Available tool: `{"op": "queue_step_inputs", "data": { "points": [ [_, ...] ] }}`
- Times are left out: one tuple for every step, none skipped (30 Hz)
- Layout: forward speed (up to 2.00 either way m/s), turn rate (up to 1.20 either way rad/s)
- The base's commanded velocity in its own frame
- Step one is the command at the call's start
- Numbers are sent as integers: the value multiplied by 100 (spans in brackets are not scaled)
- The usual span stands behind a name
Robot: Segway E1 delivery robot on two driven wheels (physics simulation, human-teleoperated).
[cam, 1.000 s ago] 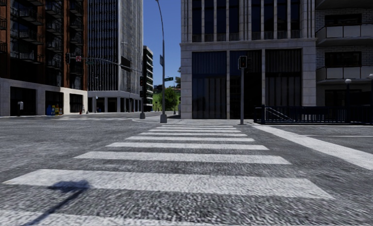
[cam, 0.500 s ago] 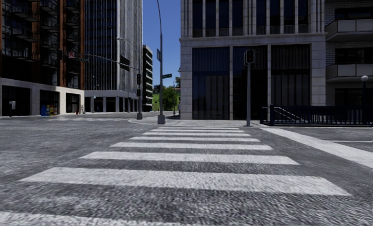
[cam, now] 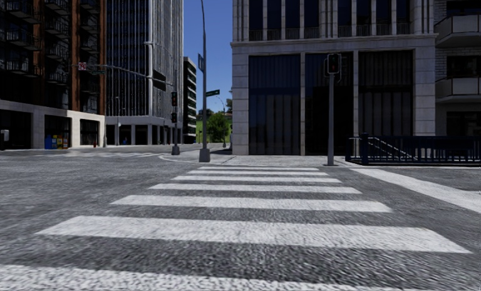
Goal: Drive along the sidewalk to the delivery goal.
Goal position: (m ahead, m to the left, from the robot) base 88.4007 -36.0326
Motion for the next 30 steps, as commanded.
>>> {"op": "queue_step_inputs", "data": {
  "points": [
    [200, 0],
    [200, 0],
    [200, 0],
    [200, 0],
    [200, 0],
    [200, 0],
    [200, 0],
    [200, 0],
    [200, 0],
    [200, 0],
    [200, 0],
    [200, 0],
    [200, 0],
    [200, 0],
    [200, 0],
    [200, 0],
    [200, 0],
    [200, 0],
    [200, 0],
    [200, 0],
    [200, 0],
    [200, 0],
    [200, 0],
    [200, 0],
    [200, 0],
    [200, 0],
    [200, 0],
    [200, 0],
    [200, 0],
    [200, 0]
  ]
}}
